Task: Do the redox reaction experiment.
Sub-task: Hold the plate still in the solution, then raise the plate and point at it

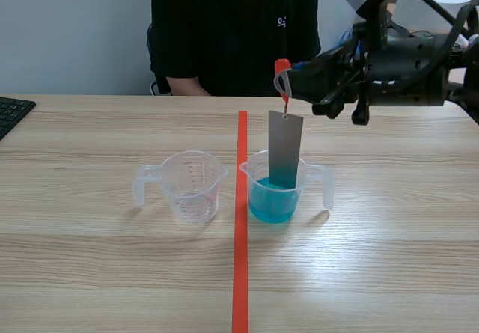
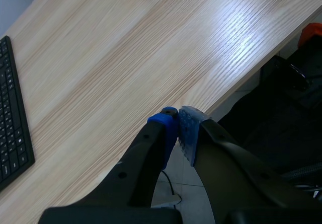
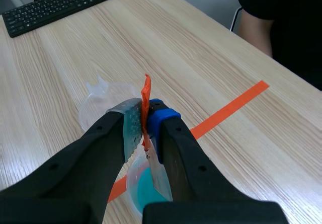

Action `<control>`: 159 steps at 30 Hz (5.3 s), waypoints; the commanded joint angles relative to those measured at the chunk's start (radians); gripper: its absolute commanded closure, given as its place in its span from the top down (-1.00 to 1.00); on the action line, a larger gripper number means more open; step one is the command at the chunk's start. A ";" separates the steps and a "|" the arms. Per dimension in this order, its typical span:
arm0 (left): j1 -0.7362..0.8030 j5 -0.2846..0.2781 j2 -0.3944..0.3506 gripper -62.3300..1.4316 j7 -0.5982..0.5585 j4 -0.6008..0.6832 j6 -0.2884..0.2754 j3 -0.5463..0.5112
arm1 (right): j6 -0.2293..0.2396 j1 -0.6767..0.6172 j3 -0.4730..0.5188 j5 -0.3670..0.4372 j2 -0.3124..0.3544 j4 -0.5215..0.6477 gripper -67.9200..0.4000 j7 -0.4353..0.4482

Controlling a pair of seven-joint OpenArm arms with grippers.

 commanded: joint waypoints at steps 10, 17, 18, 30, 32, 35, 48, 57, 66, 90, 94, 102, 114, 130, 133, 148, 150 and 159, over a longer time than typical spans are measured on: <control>0.009 -0.013 -0.006 -0.83 -0.003 0.002 0.005 -0.006 | 0.011 0.018 0.093 0.137 0.020 0.165 -0.94 -0.117; 0.003 -0.013 -0.008 -0.83 -0.003 0.002 0.005 -0.006 | -0.005 0.018 0.126 0.200 0.020 0.254 -0.94 -0.195; -0.001 -0.013 -0.009 -0.83 -0.003 0.002 0.005 -0.006 | -0.009 0.018 0.130 0.209 0.020 0.263 -0.94 -0.202; -0.014 -0.013 -0.009 -0.83 -0.003 0.002 0.005 -0.006 | -0.035 0.017 0.159 0.253 0.020 0.309 -0.94 -0.241; -0.014 -0.013 -0.012 -0.83 -0.003 0.002 0.004 -0.006 | -0.035 0.017 0.159 0.253 0.020 0.309 -0.94 -0.241; -0.014 -0.013 -0.017 -0.83 -0.003 0.002 0.004 -0.006 | -0.035 0.017 0.159 0.253 0.020 0.309 -0.94 -0.242; -0.140 -0.066 -0.206 -0.83 0.035 0.001 -0.192 -0.005 | -0.035 0.017 0.159 0.254 0.020 0.309 -0.94 -0.242; -0.440 -0.169 -0.413 -0.83 0.159 0.001 -0.513 0.077 | -0.035 0.017 0.159 0.261 0.020 0.309 -0.94 -0.242; -0.806 -0.456 -0.558 -0.83 0.377 0.000 -0.513 0.375 | -0.035 0.017 0.159 0.266 0.020 0.309 -0.94 -0.242; -1.464 -0.718 -0.189 -0.83 0.634 -0.340 -0.513 1.035 | -0.035 0.017 0.159 0.271 0.020 0.309 -0.94 -0.246; -1.494 -0.719 -0.135 -0.83 0.668 -0.340 -0.513 1.051 | -0.035 0.017 0.159 0.272 0.020 0.309 -0.94 -0.246; -1.505 -0.722 -0.061 -0.83 0.717 -0.342 -0.513 1.067 | -0.035 0.017 0.159 0.272 0.020 0.309 -0.94 -0.246; -1.513 -0.721 -0.045 -0.83 0.738 -0.346 -0.513 1.067 | -0.035 0.017 0.159 0.272 0.020 0.309 -0.94 -0.246; -1.513 -0.721 -0.045 -0.83 0.738 -0.346 -0.513 1.067 | -0.035 0.017 0.159 0.272 0.020 0.309 -0.94 -0.246; -1.513 -0.721 -0.045 -0.83 0.738 -0.346 -0.513 1.067 | -0.035 0.017 0.159 0.272 0.020 0.309 -0.94 -0.246; -1.513 -0.721 -0.059 -0.83 0.737 -0.346 -0.513 1.066 | -0.035 0.017 0.159 0.272 0.020 0.309 -0.94 -0.246; -1.513 -0.721 -0.069 -0.83 0.737 -0.346 -0.513 1.066 | -0.035 0.017 0.159 0.272 0.020 0.309 -0.94 -0.246; -1.437 -0.722 -0.249 -0.83 0.615 -0.345 -0.513 1.020 | -0.035 0.017 0.159 0.272 0.020 0.309 -0.94 -0.246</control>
